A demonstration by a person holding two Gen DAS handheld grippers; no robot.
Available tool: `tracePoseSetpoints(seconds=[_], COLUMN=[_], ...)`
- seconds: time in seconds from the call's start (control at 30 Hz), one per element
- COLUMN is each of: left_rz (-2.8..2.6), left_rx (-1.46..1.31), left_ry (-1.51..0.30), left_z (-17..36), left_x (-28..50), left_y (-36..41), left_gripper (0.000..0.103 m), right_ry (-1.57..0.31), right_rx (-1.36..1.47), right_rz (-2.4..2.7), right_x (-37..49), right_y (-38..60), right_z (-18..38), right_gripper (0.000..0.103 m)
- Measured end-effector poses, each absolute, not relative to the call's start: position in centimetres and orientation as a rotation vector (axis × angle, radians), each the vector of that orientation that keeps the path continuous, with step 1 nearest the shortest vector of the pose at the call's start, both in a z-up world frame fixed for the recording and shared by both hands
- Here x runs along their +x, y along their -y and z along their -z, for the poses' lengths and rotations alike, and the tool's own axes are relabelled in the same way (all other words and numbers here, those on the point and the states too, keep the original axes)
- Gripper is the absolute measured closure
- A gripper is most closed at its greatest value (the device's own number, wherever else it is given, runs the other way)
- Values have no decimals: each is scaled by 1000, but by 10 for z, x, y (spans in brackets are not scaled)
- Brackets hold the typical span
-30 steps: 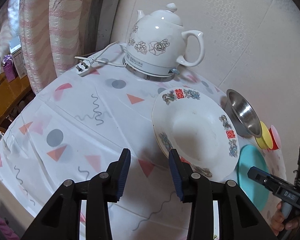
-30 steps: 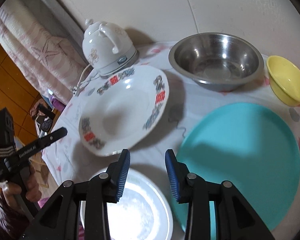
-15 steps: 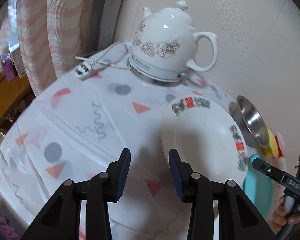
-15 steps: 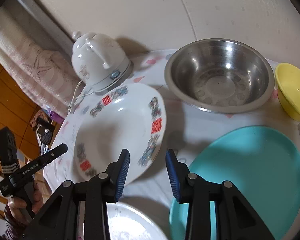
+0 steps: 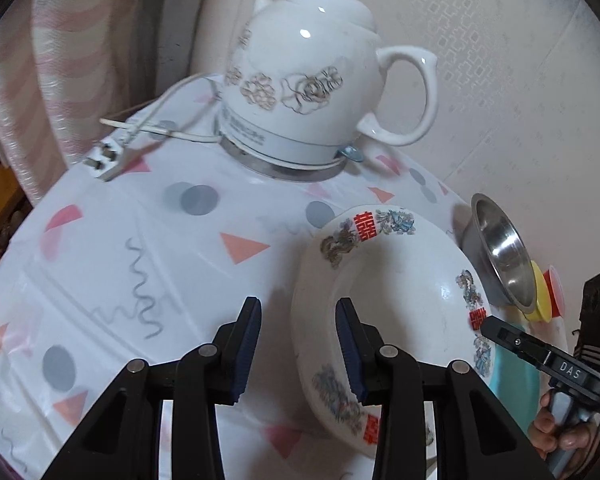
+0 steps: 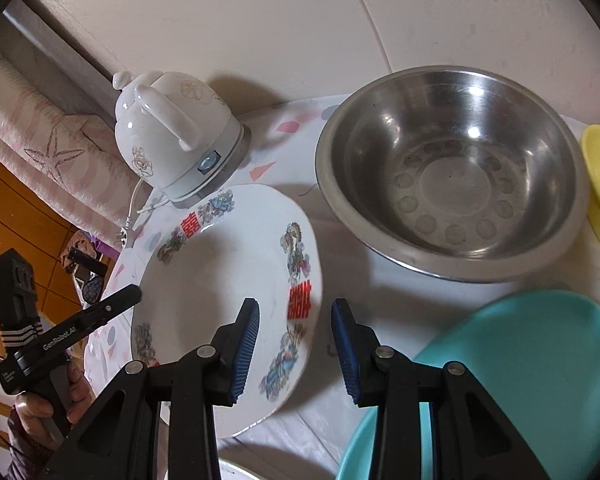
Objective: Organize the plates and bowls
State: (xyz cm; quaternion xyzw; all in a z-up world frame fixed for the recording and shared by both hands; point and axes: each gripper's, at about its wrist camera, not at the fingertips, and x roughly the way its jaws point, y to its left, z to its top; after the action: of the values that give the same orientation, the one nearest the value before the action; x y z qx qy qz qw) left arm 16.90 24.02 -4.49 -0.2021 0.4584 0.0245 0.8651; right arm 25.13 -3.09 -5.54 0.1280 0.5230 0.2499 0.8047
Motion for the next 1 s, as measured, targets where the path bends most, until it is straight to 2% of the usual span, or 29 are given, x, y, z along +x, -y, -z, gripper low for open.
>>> tracePoseSetpoints(seconds=[0.27, 0.53, 0.63, 0.8, 1.0], left_rz=[3, 15, 25, -16, 2], left_rx=[-421, -404, -418, -317, -359], left_ry=[-1012, -1016, -1009, -1024, -1002], left_z=[64, 65, 66, 69, 60], left_x=[196, 184, 179, 179, 169], left_y=[-227, -224, -223, -208, -214], left_gripper=[71, 71, 71, 71, 71], right_ry=[-1157, -1166, -1178, -1166, -1163], right_rx=[299, 204, 241, 197, 165], right_rz=[-575, -576, -581, -587, -571], right_x=[260, 258, 259, 255, 248], right_y=[18, 8, 12, 9, 9], right_z=[71, 73, 74, 74, 72], right_gripper=[65, 67, 64, 64, 64])
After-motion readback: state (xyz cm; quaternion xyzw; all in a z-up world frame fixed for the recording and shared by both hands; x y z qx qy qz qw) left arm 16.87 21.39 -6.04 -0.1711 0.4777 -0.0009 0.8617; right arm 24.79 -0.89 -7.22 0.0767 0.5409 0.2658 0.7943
